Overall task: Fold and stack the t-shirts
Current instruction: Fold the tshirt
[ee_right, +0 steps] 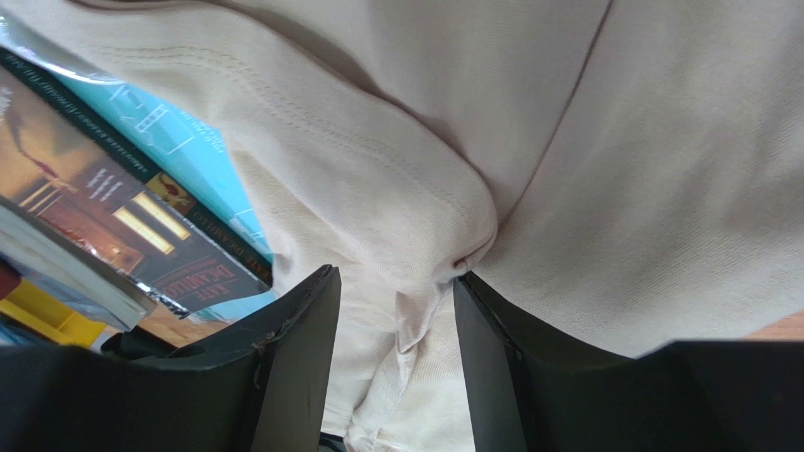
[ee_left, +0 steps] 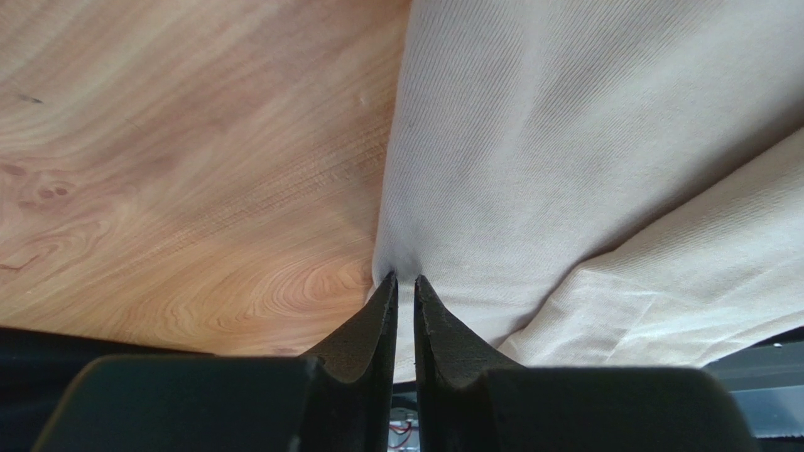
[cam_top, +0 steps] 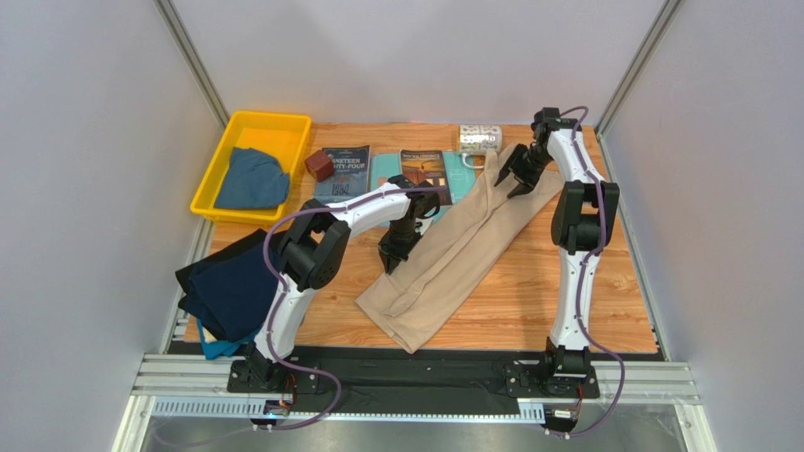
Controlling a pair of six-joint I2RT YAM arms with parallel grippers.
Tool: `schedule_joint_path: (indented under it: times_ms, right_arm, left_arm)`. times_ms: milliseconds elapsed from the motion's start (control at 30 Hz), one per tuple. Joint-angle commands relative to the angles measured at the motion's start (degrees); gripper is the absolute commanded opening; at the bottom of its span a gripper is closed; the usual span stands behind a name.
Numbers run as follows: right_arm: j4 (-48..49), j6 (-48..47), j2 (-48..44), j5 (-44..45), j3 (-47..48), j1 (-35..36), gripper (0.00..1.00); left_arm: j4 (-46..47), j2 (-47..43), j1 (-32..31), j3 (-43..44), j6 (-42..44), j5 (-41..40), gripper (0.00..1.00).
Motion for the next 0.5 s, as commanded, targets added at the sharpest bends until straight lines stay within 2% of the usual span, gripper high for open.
schedule_joint_path:
  times_ms: [0,200,400,433,467]
  right_arm:
    - [-1.8,0.5,-0.3,4.0,1.4,-0.2,0.53]
    - [-1.8,-0.4,-3.0,6.4,0.0,-0.3,0.53]
    - [-4.1,-0.4,1.1,5.2,2.7,-0.3,0.51]
    - [-4.0,-0.3,1.3,5.1,2.7,-0.3,0.49]
    - [-4.1,-0.2,1.4,5.6,2.7,-0.3,0.36]
  left_arm:
    - [0.7,-3.6,-0.3,-1.8,-0.2,-0.4,0.17]
    - [0.8,-4.0,-0.3,-2.8,-0.1,-0.1,0.17]
    - [0.9,-3.7,-0.3,-2.9,-0.1,-0.2,0.17]
    - [0.9,-3.9,-0.2,-2.9,-0.1,-0.2,0.17]
    - [0.9,-3.9,-0.2,-3.1,-0.1,-0.2,0.17]
